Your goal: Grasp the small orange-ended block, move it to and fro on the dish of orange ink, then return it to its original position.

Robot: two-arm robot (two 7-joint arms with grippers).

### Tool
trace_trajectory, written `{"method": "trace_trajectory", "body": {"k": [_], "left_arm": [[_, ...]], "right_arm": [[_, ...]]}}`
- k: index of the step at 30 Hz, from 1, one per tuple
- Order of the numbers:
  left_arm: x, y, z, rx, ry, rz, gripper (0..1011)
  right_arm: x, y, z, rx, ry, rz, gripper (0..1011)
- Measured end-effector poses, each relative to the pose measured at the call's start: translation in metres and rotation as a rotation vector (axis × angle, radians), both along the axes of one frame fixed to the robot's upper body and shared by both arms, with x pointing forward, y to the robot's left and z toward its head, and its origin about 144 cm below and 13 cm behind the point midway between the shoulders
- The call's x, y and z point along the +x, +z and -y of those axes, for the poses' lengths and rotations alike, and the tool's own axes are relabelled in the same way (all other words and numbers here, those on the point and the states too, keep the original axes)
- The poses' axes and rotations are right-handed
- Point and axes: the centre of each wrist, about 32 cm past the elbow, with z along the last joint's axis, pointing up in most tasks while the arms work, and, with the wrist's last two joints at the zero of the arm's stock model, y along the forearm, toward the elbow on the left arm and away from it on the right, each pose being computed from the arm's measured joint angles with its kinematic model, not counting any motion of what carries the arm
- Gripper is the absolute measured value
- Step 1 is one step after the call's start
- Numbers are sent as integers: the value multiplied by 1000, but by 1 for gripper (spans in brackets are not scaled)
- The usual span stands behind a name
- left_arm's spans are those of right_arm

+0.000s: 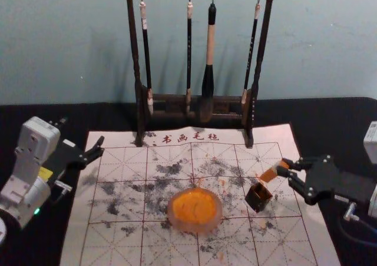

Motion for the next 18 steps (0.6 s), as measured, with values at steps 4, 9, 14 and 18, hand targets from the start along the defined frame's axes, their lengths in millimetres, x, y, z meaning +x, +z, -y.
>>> {"method": "trace_trajectory", "body": {"k": [4, 9, 14, 18], "left_arm": [[0, 0, 0, 0, 0, 0, 1001], [0, 0, 0, 0, 0, 0, 1001], [0, 0, 0, 0, 0, 0, 1001], [0, 0, 0, 0, 0, 0, 1001]], "right_arm": [[2, 6, -3, 14, 4, 24, 111], [9, 10, -12, 15, 22, 46, 111], [18, 8, -27, 4, 46, 40, 111], [23, 6, -40, -6, 65, 35, 111]]}}
